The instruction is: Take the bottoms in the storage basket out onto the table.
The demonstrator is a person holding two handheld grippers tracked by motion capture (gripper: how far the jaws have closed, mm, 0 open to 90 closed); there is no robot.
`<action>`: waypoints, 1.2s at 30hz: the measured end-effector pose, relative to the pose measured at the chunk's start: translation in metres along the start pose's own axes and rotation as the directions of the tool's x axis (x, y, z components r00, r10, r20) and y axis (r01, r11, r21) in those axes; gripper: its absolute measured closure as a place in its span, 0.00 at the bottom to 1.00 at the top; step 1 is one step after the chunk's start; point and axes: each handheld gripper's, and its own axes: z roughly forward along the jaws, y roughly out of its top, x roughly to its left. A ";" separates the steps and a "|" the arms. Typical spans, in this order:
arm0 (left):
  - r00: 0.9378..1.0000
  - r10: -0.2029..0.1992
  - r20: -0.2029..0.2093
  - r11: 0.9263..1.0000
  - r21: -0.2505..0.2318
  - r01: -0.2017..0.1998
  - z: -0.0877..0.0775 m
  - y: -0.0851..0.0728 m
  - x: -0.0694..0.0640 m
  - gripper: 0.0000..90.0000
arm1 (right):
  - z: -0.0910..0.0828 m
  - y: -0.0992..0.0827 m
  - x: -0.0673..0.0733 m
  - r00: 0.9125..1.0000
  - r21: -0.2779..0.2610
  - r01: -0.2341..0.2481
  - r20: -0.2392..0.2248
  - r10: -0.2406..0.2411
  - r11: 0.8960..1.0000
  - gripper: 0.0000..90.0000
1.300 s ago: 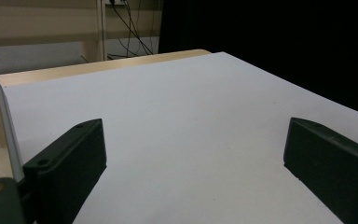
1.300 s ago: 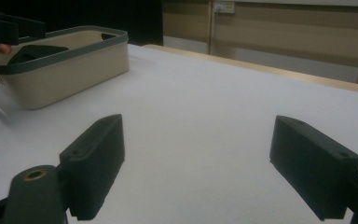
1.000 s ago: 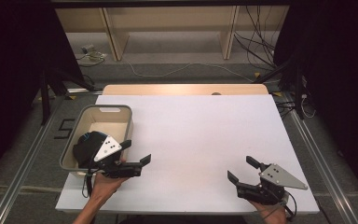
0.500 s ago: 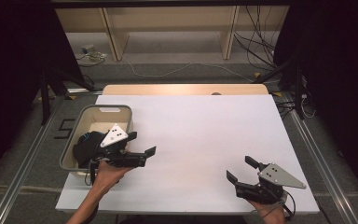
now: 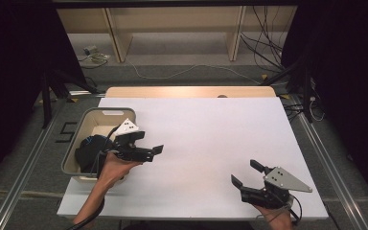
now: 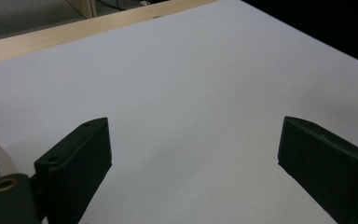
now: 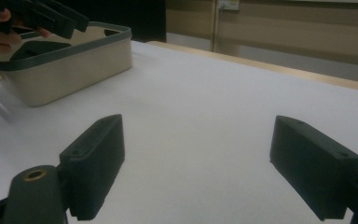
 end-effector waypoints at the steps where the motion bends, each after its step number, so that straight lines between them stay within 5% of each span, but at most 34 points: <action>1: 1.000 0.009 -0.008 1.000 0.014 -0.009 0.000 0.000 0.000 0.10 | 0.000 0.000 0.001 1.000 0.004 0.004 -0.003 -0.004 1.000 0.21; 10: 0.999 0.023 -0.041 0.999 0.040 -0.021 -0.016 0.007 0.011 0.10 | 0.000 0.000 -0.001 1.000 0.006 0.005 -0.005 -0.005 1.000 0.21; 13: 0.996 0.034 -0.088 0.998 0.055 -0.029 -0.021 0.007 0.017 0.10 | 0.000 -0.001 -0.001 1.000 0.009 0.007 -0.005 -0.007 1.000 0.21; 16: 0.996 0.004 -0.091 0.999 0.032 -0.001 -0.028 0.010 0.023 0.11 | 0.001 -0.001 0.000 1.000 0.012 0.012 -0.006 -0.012 1.000 0.21; 22: 0.991 0.012 -0.134 0.999 0.051 -0.005 -0.043 0.013 0.033 0.10 | 0.003 -0.002 0.000 1.000 0.022 0.009 -0.006 -0.009 1.000 0.21; 29: 0.967 0.045 -0.252 0.993 0.119 -0.015 -0.054 0.011 0.048 0.10 | 0.004 -0.002 0.000 1.000 0.027 0.017 -0.005 -0.017 0.999 0.21; 36: 0.958 0.026 -0.286 0.988 0.154 0.019 -0.061 0.008 0.060 0.10 | 0.003 -0.002 0.000 1.000 0.022 0.015 -0.001 -0.014 1.000 0.21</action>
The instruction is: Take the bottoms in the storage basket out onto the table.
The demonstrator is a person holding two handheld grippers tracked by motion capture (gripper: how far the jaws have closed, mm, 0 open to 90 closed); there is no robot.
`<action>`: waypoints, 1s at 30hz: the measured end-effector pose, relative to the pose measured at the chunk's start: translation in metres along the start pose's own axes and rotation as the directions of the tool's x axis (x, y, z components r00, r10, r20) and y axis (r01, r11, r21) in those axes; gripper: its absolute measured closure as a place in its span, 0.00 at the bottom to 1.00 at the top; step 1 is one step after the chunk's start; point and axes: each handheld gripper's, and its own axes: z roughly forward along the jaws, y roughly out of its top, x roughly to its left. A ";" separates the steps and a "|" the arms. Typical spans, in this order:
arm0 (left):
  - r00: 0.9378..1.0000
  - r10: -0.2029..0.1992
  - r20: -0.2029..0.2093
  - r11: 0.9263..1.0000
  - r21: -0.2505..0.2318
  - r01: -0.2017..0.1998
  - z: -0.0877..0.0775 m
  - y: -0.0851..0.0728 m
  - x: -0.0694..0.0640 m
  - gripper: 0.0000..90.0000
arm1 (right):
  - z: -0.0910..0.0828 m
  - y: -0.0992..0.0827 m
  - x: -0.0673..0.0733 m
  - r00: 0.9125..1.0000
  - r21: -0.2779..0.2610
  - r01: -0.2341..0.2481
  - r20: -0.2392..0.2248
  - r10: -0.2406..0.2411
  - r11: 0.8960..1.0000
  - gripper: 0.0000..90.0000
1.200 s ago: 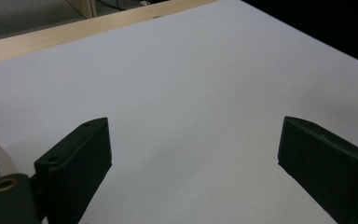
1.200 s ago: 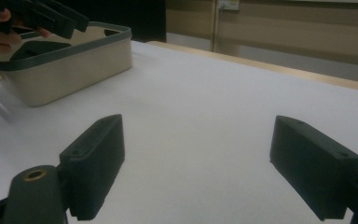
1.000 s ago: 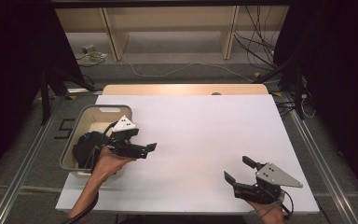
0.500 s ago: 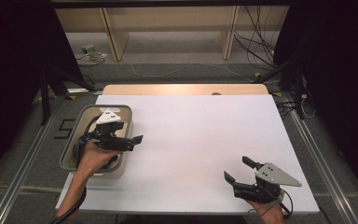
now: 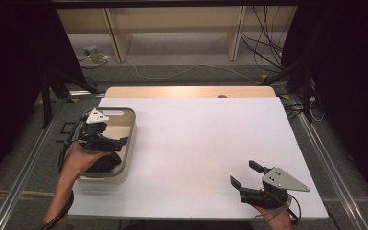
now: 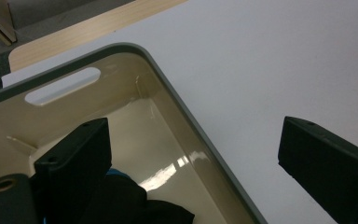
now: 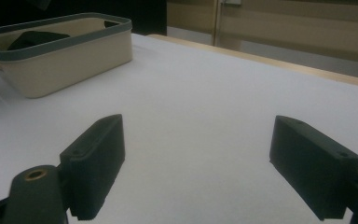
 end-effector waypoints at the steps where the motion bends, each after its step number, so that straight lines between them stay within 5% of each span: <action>1: 1.000 -0.005 -0.010 1.000 0.007 0.005 0.001 -0.001 0.001 0.10 | 0.000 0.000 0.000 1.000 0.003 0.000 0.001 0.000 1.000 0.21; 19: 0.996 -0.002 -0.084 0.994 0.112 0.011 0.008 -0.012 0.020 0.10 | 0.001 0.000 0.002 1.000 0.012 0.006 0.001 -0.006 1.000 0.21; 26: 0.995 -0.009 -0.096 0.984 0.179 0.026 0.012 -0.016 0.026 0.09 | 0.001 -0.001 0.002 1.000 0.012 0.002 0.004 -0.002 1.000 0.21; 30: 0.995 -0.014 -0.095 0.971 0.236 0.036 0.018 -0.018 0.029 0.09 | 0.001 -0.001 0.002 1.000 0.018 0.004 0.005 -0.004 1.000 0.21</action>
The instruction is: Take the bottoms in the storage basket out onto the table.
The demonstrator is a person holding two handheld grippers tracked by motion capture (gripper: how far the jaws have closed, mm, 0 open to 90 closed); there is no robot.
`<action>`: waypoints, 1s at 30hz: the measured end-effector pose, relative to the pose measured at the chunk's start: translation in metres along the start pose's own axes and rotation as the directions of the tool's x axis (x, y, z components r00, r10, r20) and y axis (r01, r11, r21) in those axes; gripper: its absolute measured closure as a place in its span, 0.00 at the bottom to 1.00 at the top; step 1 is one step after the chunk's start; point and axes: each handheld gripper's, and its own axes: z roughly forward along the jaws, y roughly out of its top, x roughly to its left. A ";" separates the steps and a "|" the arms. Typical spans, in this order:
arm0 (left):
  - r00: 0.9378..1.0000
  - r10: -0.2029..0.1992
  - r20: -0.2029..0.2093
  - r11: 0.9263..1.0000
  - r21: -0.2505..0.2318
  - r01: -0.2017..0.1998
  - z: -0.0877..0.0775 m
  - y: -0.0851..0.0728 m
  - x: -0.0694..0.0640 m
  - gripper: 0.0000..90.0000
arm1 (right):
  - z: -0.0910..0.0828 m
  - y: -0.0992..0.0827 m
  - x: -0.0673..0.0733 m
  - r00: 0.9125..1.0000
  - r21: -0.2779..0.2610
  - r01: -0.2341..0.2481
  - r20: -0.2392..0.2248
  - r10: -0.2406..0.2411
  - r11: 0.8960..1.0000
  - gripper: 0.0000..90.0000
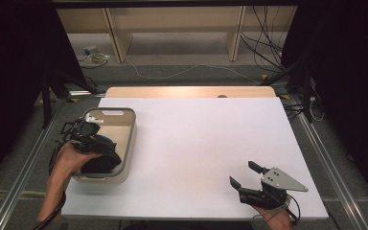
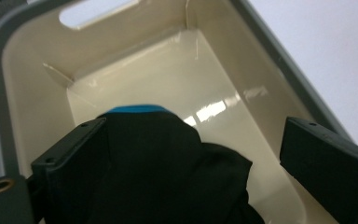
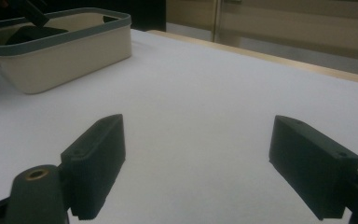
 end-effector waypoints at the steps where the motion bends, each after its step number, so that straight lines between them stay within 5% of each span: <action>1: 1.000 0.000 -0.001 1.000 0.013 0.000 0.002 0.000 0.001 0.09 | 0.000 0.000 0.000 1.000 0.000 0.000 0.000 0.000 1.000 0.21; 10: 1.000 -0.015 0.013 0.994 0.104 0.014 0.012 -0.002 0.010 0.09 | 0.000 0.000 -0.001 1.000 -0.003 -0.003 0.001 0.003 1.000 0.21; 22: 0.998 -0.042 0.047 0.975 0.219 0.031 0.030 -0.002 0.017 0.07 | 0.002 -0.001 0.000 1.000 0.004 0.000 -0.011 0.000 1.000 0.21; 30: 0.998 -0.055 0.014 0.961 0.274 0.049 0.039 -0.003 0.017 0.06 | 0.002 -0.001 0.000 1.000 0.009 -0.002 -0.013 0.002 1.000 0.21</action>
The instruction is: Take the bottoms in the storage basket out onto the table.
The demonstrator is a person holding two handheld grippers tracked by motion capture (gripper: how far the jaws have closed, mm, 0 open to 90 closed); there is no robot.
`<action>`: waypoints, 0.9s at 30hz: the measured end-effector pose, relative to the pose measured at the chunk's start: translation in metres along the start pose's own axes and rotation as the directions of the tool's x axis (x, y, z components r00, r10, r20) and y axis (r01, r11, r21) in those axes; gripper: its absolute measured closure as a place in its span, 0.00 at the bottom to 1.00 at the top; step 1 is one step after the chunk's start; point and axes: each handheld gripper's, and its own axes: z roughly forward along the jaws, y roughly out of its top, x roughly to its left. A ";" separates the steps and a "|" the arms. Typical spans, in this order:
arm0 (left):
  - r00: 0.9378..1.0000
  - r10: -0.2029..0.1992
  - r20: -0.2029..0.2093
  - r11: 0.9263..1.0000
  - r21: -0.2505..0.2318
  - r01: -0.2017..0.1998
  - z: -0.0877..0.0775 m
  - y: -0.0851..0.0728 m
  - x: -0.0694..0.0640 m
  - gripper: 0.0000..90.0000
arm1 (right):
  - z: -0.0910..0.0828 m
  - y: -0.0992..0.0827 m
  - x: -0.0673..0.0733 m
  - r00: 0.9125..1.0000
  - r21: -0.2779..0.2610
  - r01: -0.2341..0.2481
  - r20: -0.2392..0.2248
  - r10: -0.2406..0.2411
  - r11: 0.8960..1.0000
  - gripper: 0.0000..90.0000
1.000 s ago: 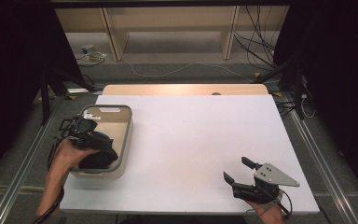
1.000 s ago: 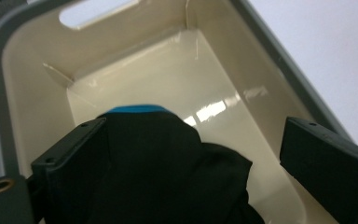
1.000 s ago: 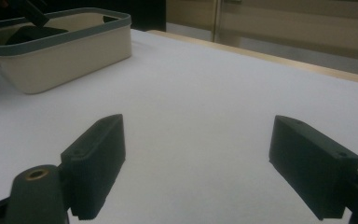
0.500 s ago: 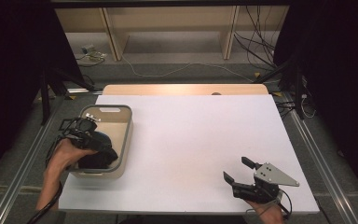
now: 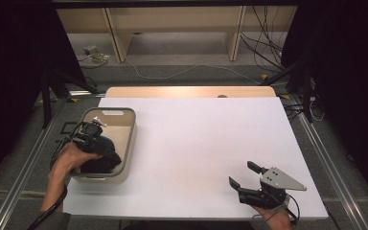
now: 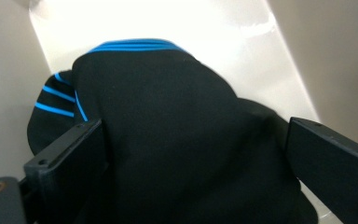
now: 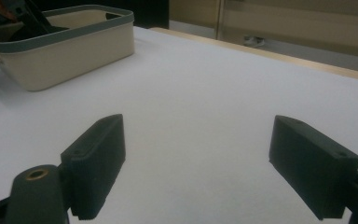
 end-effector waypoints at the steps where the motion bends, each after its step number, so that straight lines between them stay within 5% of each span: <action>1: 1.000 -0.004 0.000 1.000 0.004 0.004 0.001 0.000 0.000 0.06 | 0.000 0.000 0.000 1.000 0.002 0.002 -0.001 -0.002 1.000 0.21; 17: 0.998 -0.060 0.019 0.996 0.072 0.059 0.015 -0.001 0.008 0.01 | 0.001 -0.001 0.001 1.000 0.008 0.009 -0.001 -0.009 1.000 0.21; 23: 0.999 -0.039 0.007 0.989 0.143 0.038 0.028 -0.001 0.002 0.01 | 0.001 -0.001 0.001 1.000 0.008 0.016 0.005 -0.017 1.000 0.21; 27: 0.999 -0.046 0.006 0.989 0.144 0.045 0.027 -0.001 0.005 0.07 | 0.001 -0.001 0.001 1.000 0.008 0.015 0.006 -0.015 1.000 0.22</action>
